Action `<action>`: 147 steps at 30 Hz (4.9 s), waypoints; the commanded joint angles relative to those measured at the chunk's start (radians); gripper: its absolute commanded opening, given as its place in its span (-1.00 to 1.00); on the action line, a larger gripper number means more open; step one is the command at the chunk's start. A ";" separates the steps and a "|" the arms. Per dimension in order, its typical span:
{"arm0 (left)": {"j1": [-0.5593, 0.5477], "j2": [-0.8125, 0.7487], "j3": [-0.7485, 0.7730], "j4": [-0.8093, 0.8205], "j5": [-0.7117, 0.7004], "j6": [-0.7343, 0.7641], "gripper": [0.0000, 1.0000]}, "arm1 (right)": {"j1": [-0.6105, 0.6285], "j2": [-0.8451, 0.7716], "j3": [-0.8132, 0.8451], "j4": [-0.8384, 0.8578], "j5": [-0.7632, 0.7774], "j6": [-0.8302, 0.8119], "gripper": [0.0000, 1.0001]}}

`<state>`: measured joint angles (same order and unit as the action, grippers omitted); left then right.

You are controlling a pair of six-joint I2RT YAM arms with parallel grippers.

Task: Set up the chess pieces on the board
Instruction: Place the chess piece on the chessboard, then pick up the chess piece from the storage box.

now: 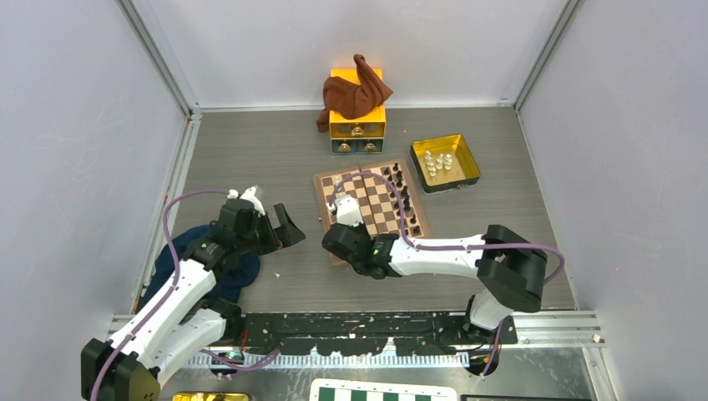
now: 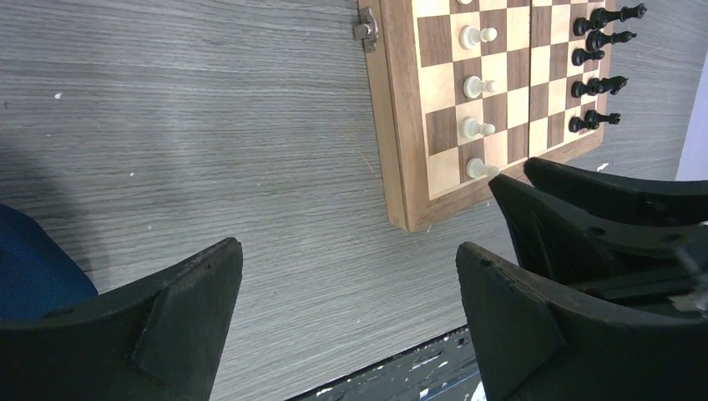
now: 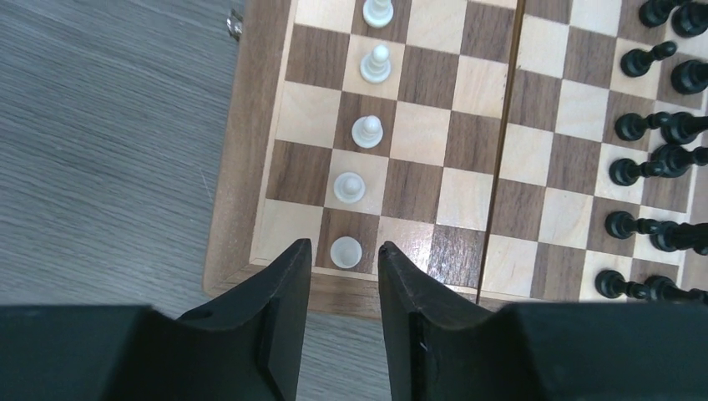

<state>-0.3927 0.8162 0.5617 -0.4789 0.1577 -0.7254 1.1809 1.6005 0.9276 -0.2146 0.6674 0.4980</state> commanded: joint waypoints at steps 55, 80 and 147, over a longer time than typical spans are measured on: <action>-0.003 0.552 0.490 0.036 -0.008 0.105 0.93 | -0.969 0.479 0.758 -0.118 -0.313 -0.117 -0.06; -0.003 0.604 0.524 0.046 0.013 0.107 0.92 | -1.004 0.534 0.768 -0.154 -0.346 -0.115 -0.08; -0.001 0.596 0.543 0.038 -0.010 0.121 0.92 | -1.018 0.445 0.766 -0.144 -0.310 -0.184 -0.78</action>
<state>-0.3935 1.4517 1.0512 -0.4545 0.1680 -0.6224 0.1680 2.1574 1.6714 -0.3828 0.3321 0.3370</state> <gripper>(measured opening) 0.958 0.282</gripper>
